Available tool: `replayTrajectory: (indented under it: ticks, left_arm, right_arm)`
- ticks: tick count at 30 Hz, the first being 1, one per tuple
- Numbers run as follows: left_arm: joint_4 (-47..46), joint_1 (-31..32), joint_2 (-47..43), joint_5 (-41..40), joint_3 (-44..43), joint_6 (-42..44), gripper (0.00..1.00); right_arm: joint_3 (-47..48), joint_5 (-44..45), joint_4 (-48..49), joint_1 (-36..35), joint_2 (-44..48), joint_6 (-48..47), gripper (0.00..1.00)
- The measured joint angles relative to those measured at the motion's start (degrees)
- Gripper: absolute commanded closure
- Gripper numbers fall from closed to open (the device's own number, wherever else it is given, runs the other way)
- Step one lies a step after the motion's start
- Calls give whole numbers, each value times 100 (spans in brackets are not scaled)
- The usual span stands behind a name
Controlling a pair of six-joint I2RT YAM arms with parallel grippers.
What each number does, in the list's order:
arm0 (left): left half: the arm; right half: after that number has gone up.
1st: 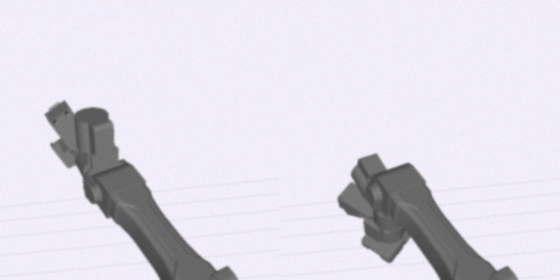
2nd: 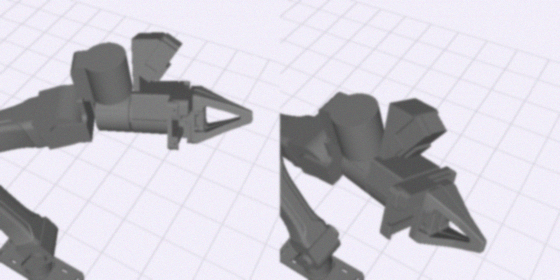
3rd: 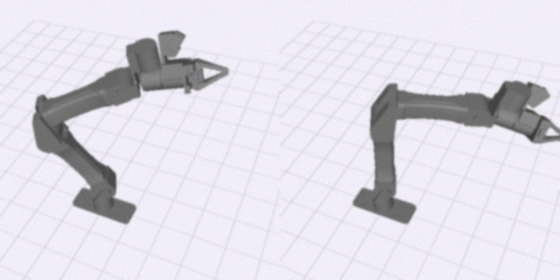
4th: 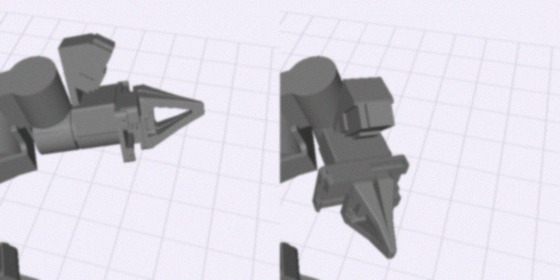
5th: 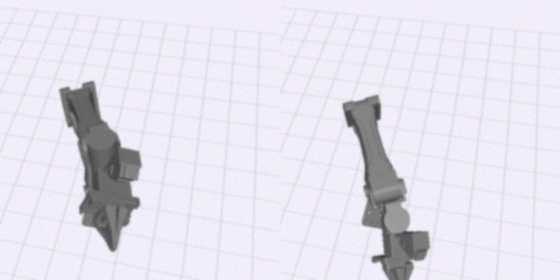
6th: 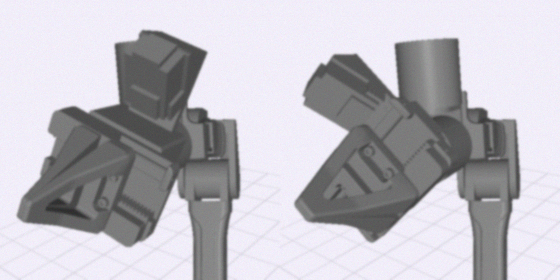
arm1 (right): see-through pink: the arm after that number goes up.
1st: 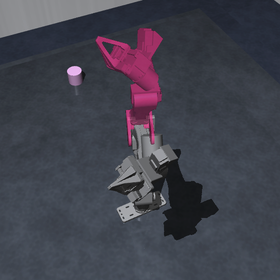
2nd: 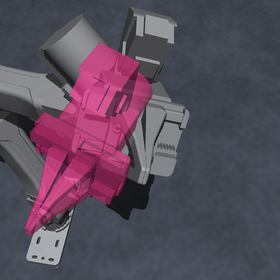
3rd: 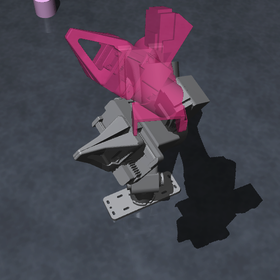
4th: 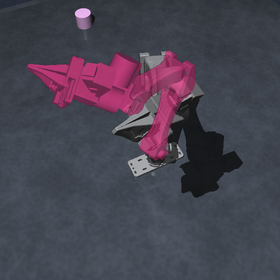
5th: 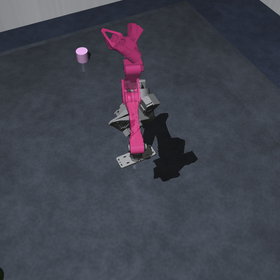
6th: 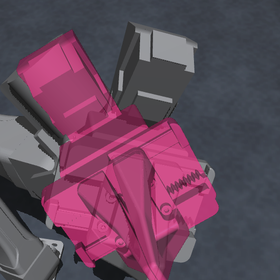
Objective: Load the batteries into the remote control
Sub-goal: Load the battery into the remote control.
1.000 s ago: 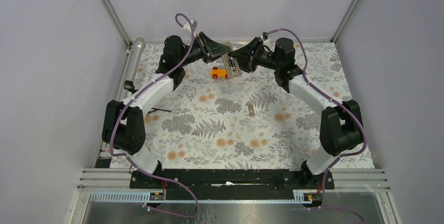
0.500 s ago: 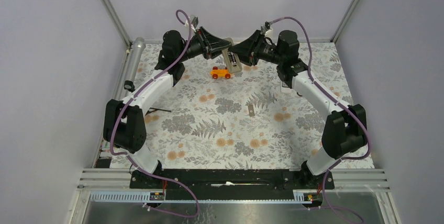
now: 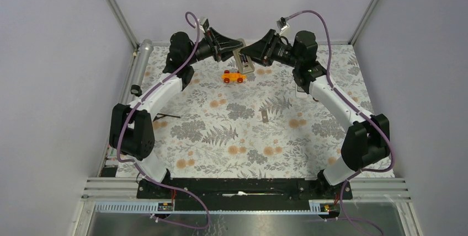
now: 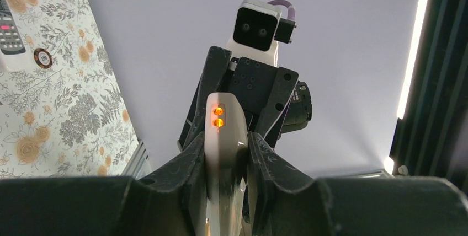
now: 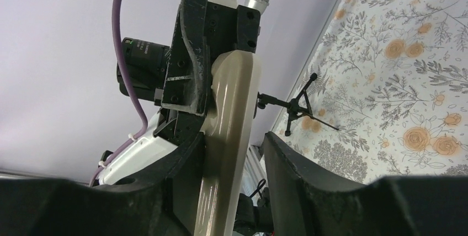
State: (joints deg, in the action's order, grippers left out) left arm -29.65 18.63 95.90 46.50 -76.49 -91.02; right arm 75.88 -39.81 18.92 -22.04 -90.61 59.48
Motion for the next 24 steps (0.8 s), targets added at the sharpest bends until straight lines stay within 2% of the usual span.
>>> replayTrajectory:
  ticks: [4,5,8,14,17,22,24]
  left_arm:
    - [-92,-7,0,31,0,66,100]
    - [-92,-13,0,26,0,136,100]
    - [-50,-57,-33,-20,-9,540,100]
    - [52,-177,-256,-44,-2,1663,100]
    - [138,-221,-391,-22,13,2205,100]
    - [380,-293,-555,26,48,2964,100]
    - [400,-339,-597,52,105,3132,100]
  right_arm:
    - [15,9,-59,-2,11,-31,26]
    - [15,-7,-138,2,4,-7,18]
    - [15,-81,-247,9,-57,136,9]
    - [7,-234,-221,107,-72,138,1]
    - [-151,-275,-195,273,109,-66,0]
    - [-280,37,-938,577,599,-1099,1]
    - [-280,321,-1432,597,758,-1646,5]
